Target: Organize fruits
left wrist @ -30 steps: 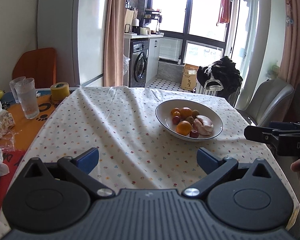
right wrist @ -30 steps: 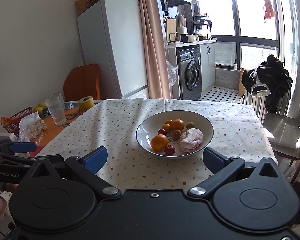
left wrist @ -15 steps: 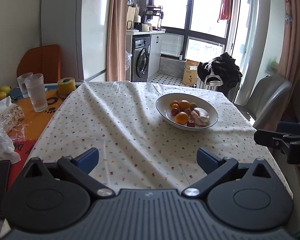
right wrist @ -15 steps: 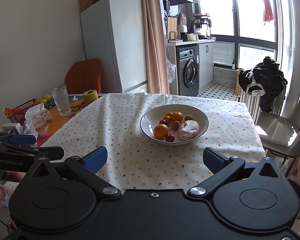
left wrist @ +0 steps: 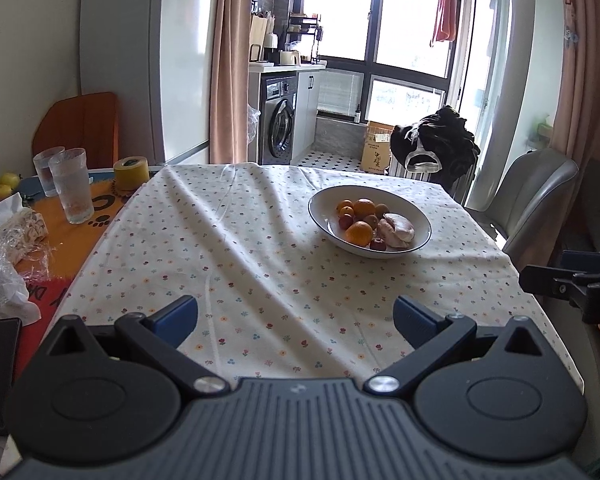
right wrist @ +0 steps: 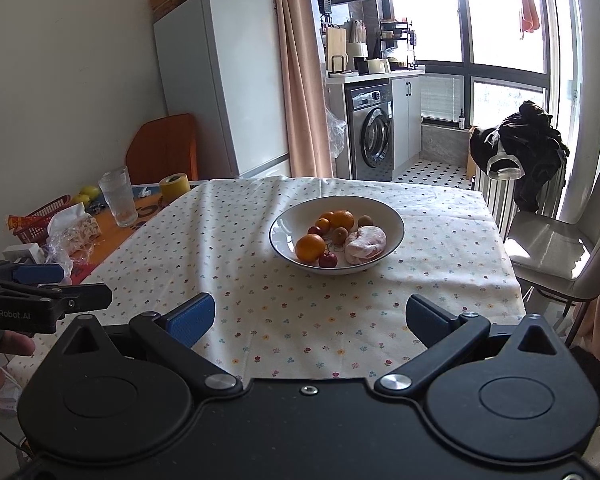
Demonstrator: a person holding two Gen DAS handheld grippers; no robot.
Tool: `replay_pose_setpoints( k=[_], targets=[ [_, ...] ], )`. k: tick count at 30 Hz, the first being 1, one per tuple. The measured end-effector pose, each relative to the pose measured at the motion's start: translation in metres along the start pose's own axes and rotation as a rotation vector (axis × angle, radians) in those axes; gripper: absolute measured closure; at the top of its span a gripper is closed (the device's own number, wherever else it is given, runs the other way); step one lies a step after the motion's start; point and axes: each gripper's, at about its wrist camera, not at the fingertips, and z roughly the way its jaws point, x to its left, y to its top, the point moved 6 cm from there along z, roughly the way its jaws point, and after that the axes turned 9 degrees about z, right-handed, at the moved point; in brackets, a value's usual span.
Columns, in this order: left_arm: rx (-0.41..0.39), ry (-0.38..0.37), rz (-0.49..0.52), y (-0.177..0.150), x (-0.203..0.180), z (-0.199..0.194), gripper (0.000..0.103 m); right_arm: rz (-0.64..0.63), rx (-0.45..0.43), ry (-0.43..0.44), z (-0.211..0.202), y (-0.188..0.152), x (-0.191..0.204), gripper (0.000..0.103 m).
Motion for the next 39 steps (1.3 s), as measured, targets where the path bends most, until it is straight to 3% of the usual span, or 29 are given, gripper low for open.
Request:
replay_pose_setpoints(
  k=[39],
  targets=[
    [0.018, -0.032, 0.006, -0.009, -0.006, 0.007, 0.0, -0.012, 0.038, 0.011, 0.015, -0.011, 0.006, 0.0]
  ],
)
